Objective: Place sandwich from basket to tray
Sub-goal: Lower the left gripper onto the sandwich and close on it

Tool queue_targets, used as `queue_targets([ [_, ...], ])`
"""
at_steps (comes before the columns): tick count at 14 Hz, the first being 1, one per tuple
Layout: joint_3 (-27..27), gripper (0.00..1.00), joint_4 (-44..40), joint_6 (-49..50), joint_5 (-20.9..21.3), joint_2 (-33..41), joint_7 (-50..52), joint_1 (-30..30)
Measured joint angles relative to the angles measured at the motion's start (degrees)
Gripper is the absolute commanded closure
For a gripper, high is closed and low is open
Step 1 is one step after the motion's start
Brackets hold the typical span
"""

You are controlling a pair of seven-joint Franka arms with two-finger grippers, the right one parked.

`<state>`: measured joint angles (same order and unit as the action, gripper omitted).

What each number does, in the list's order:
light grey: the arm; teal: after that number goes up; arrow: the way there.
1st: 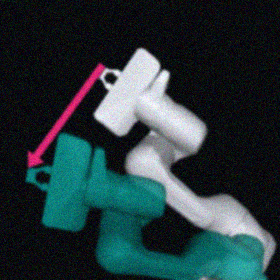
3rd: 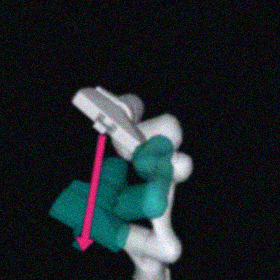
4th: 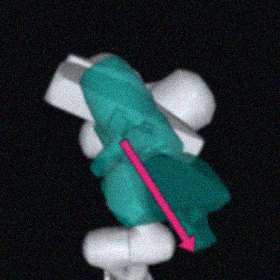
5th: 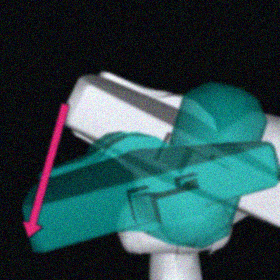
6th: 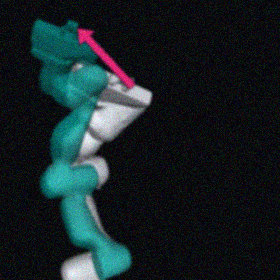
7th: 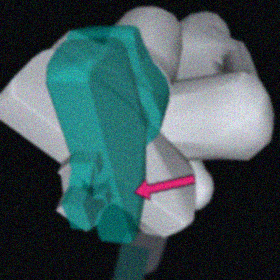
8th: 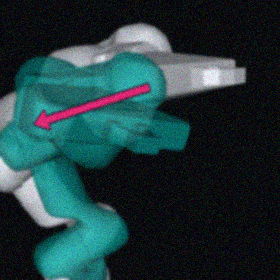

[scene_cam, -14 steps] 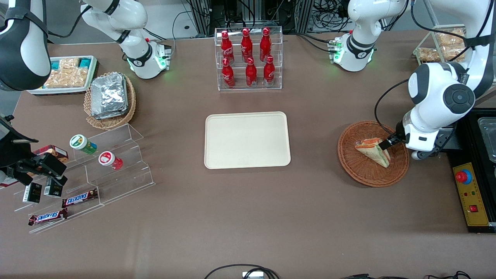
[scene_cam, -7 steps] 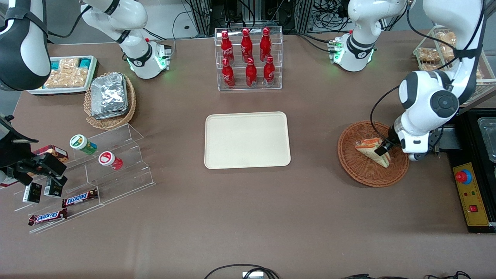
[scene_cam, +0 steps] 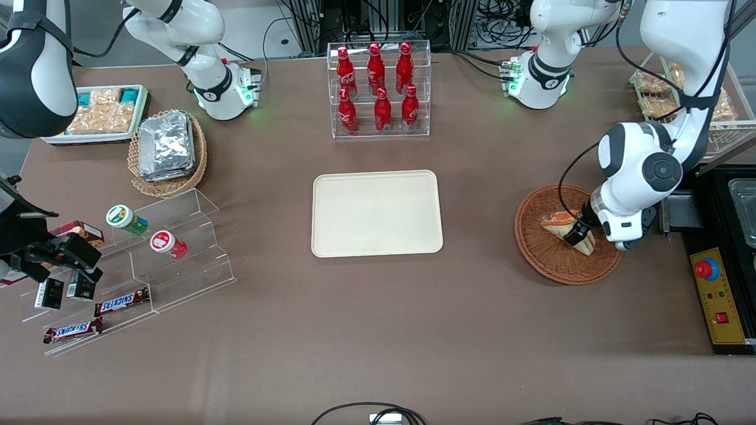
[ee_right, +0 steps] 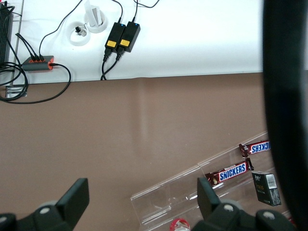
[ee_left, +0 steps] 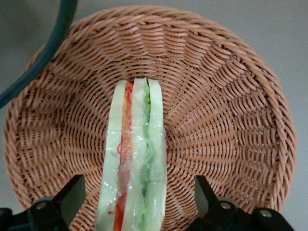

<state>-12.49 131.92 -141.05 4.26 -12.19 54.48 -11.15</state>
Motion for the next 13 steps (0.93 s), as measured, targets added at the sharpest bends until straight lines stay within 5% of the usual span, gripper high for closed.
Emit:
queue_targets([
  [3,0.0,0.05,0.64,-1.44,0.0,-1.11,0.2,0.0],
  [4,0.0,0.19,0.66,-1.47,0.0,-1.39,0.26,0.0],
  [5,0.0,0.67,0.66,-1.54,0.0,-1.64,0.34,0.0],
  [6,0.0,1.0,0.66,-1.59,0.0,-1.84,0.41,0.0],
  [13,-0.05,1.0,0.57,-0.88,5.23,-2.87,0.35,0.11],
])
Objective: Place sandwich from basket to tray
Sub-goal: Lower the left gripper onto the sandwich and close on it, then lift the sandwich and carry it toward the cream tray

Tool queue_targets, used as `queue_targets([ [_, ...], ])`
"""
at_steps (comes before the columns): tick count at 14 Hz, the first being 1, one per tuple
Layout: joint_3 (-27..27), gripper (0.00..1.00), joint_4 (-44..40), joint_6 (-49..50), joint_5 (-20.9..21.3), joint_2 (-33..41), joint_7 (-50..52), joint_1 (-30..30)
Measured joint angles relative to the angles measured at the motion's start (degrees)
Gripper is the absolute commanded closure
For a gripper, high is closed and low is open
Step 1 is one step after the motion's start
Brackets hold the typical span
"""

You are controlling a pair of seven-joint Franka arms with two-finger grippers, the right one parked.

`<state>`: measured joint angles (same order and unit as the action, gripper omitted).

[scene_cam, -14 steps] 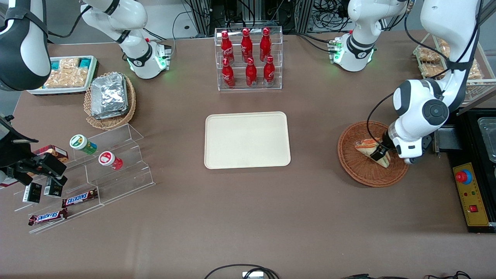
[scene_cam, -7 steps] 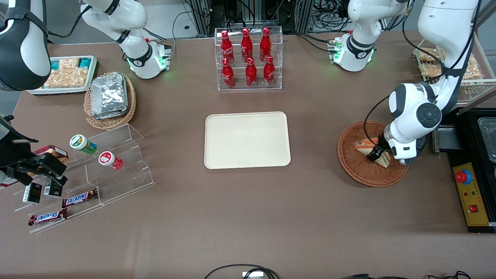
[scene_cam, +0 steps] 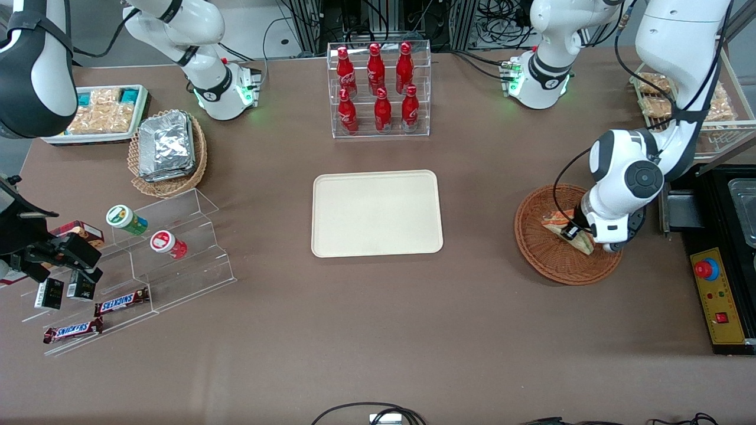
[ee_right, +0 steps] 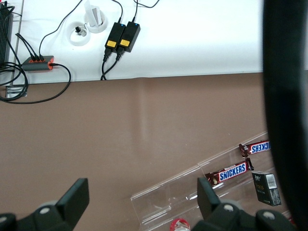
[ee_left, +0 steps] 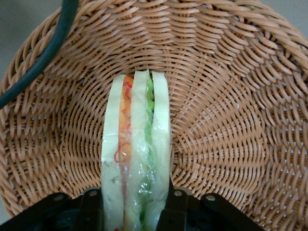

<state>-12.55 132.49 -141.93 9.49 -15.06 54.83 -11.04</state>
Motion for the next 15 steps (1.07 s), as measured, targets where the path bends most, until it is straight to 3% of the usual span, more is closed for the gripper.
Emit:
queue_targets([
  [7,-1.72,1.0,-7.0,14.96,0.63,5.51,-4.59,0.26],
  [15,-16.27,1.0,-15.67,20.77,1.14,6.56,-5.38,0.9],
])
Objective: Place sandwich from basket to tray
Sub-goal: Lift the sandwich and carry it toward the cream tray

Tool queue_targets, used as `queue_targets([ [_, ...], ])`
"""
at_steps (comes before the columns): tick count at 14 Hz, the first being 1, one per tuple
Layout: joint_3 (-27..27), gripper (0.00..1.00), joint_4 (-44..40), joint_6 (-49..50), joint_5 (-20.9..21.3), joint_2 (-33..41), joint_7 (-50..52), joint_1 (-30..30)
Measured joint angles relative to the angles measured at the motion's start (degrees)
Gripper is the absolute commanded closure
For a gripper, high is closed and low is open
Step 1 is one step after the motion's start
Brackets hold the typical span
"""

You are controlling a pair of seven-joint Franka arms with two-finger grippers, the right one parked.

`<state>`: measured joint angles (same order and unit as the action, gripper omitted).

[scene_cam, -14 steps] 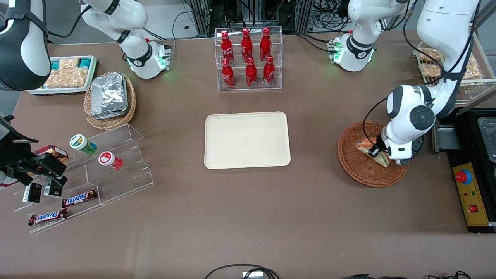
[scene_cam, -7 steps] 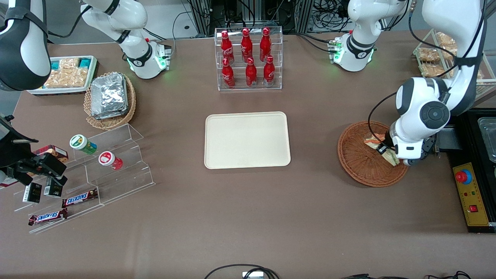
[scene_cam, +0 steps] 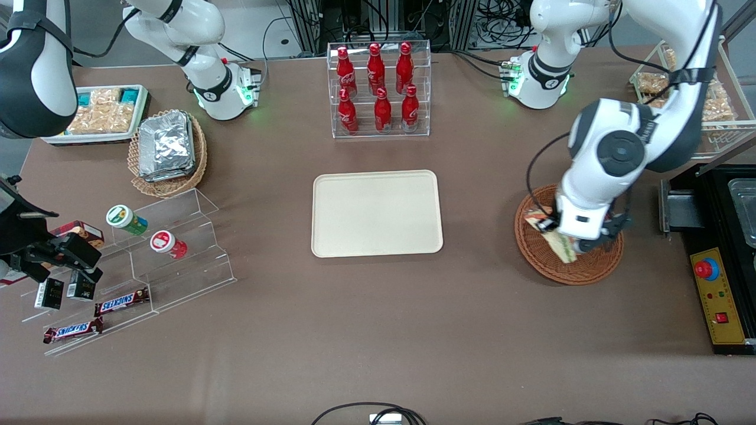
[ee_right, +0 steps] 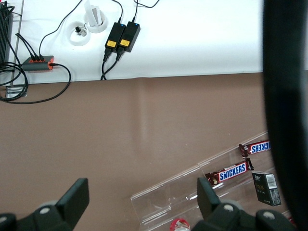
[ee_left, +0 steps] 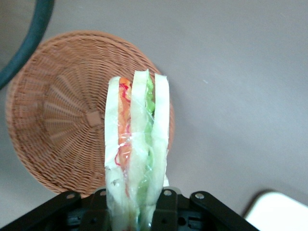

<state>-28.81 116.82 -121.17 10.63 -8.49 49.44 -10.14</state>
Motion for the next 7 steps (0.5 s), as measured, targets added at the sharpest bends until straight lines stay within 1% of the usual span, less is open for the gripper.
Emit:
queue_targets([
  [2,-3.68,1.0,0.0,0.0,3.65,-0.45,0.01,1.78],
  [3,-4.55,1.0,0.0,0.0,5.16,-0.75,0.02,3.66],
  [5,-5.17,1.0,0.01,0.0,6.54,-1.45,0.11,7.83],
  [7,-5.55,1.0,0.0,-0.18,6.8,-2.24,0.1,10.96],
])
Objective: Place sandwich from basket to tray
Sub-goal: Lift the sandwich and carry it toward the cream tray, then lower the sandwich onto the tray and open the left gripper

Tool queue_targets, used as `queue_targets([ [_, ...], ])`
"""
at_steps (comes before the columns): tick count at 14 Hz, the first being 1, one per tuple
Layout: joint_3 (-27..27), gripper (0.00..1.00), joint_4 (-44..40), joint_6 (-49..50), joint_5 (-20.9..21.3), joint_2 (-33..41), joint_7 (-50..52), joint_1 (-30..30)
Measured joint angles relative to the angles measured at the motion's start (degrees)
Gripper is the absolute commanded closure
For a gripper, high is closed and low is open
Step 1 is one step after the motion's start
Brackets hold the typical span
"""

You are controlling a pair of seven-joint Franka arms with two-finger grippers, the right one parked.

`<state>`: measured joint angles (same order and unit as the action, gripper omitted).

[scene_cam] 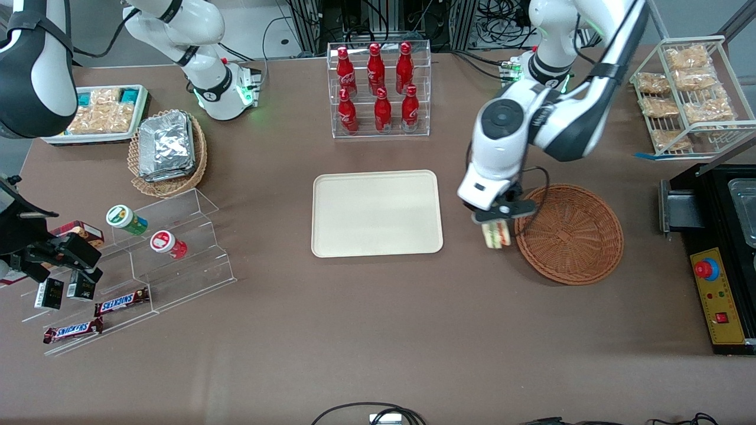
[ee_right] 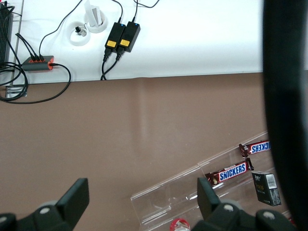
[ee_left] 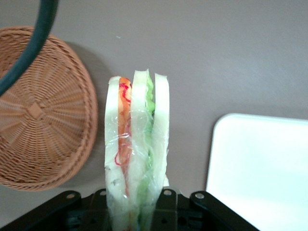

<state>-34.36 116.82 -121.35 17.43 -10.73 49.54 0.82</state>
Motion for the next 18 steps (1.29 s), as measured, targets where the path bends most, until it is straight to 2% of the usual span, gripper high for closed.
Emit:
queue_targets([
  [8,-0.25,1.0,0.02,-3.54,0.39,-7.66,0.25,12.94],
  [14,-0.19,1.0,-0.01,-8.3,0.78,-13.97,0.45,15.37],
  [18,-0.04,0.96,-0.1,-9.09,1.59,-16.81,0.46,15.36],
])
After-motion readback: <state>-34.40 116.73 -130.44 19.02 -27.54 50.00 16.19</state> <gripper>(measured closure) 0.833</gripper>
